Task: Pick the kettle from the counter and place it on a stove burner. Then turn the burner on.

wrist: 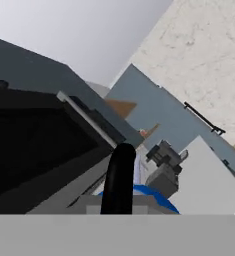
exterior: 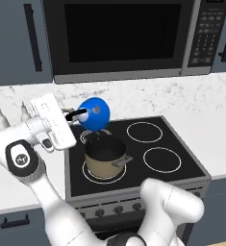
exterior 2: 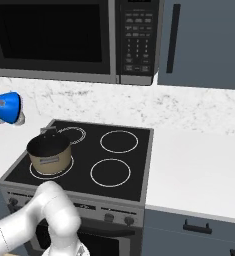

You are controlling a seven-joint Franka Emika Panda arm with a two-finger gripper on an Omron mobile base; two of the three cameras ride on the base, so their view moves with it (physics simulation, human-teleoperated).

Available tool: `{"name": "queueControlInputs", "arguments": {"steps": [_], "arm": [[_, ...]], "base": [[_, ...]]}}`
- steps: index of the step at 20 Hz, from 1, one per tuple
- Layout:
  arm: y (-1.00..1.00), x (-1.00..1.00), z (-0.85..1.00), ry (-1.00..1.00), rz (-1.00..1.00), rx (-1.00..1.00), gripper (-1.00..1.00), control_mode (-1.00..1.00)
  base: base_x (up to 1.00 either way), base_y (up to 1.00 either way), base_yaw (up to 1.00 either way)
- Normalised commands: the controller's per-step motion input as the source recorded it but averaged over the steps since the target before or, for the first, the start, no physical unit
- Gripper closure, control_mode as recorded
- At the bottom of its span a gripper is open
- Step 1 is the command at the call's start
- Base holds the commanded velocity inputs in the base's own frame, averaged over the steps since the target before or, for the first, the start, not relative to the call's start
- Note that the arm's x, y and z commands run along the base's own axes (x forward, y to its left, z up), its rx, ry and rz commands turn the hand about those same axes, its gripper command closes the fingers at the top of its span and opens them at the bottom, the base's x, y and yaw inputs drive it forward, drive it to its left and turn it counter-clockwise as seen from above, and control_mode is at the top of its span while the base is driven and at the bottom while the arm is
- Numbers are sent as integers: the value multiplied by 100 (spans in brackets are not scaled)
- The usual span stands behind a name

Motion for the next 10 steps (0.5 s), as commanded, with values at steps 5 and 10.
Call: {"name": "queueControlInputs", "arguments": {"steps": [5, 10], "arm": [[-100, 0, 64, -13, -19, 34, 100, -100], [-100, 0, 37, -3, -11, 36, 100, -100]], "base": [[0, 0, 0], [0, 0, 0]]}}
